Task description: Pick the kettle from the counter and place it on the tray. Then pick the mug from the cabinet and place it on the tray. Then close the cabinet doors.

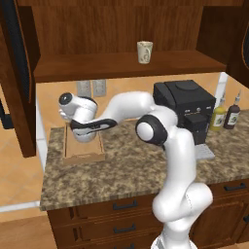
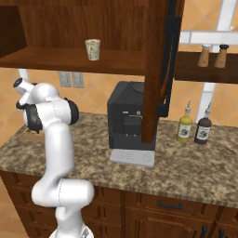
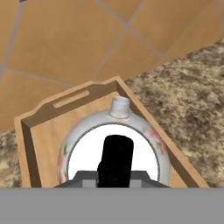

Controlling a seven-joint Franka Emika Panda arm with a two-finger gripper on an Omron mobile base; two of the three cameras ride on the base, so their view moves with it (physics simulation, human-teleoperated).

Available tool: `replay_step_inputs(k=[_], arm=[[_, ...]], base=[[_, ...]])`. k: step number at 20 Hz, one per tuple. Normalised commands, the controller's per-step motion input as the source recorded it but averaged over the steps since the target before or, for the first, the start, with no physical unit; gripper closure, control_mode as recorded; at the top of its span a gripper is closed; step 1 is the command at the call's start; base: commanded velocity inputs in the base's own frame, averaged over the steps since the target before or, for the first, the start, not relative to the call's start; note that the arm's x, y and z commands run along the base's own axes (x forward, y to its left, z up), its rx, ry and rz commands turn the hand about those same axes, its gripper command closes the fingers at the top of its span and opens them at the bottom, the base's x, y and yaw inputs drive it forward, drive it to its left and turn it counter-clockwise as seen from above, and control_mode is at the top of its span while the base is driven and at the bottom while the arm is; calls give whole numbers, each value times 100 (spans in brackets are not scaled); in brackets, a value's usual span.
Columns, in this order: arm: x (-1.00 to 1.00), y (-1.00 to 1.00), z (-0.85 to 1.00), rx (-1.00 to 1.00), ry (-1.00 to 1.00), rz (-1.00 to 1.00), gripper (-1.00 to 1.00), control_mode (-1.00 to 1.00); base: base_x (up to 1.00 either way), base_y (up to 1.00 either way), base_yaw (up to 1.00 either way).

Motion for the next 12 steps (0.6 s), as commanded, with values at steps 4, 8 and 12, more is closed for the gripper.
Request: replay_step_inputs(k=[4, 8, 12], arm=[[41, 0, -13, 0, 0, -2, 100, -100], [9, 0, -9, 0, 0, 0, 100, -100], [0, 0, -11, 0, 0, 0, -100, -100]], base=[[0, 0, 0], [0, 0, 0], [0, 0, 0]])
